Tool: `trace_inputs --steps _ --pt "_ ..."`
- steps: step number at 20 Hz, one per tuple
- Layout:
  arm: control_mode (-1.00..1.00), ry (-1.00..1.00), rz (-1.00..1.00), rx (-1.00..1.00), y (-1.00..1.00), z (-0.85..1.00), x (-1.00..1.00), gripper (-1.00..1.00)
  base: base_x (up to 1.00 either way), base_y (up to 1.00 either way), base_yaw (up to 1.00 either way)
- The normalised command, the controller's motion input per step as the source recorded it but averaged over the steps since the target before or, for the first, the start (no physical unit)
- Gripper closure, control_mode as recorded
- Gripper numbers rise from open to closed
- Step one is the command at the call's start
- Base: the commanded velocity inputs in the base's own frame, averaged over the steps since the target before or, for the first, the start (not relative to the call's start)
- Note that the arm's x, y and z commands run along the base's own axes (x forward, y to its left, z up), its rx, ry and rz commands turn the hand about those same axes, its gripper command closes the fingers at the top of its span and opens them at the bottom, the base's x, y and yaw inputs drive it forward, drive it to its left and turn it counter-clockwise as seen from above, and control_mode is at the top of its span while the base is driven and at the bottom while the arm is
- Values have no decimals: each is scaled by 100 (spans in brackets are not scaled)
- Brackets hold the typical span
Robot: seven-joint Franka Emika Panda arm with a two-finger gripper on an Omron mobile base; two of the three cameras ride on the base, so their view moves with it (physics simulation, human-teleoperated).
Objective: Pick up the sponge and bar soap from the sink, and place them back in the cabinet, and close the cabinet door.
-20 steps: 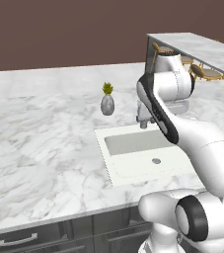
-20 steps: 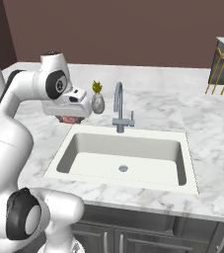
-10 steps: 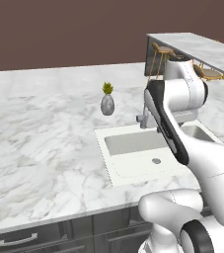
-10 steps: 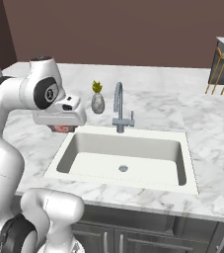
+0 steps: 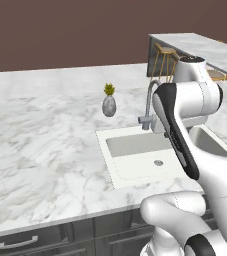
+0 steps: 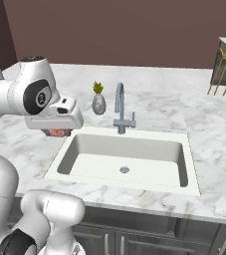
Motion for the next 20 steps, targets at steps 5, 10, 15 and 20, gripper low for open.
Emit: trace_inputs --steps 5,10,15,20 --pt "100 0 0 0 0 0 0 100 -32 -44 -9" --pt "100 0 0 0 0 0 0 100 -33 -22 -43" --pt "100 0 0 0 0 0 0 100 -59 -27 -59" --pt "100 0 0 0 0 0 0 100 -46 -8 -71"
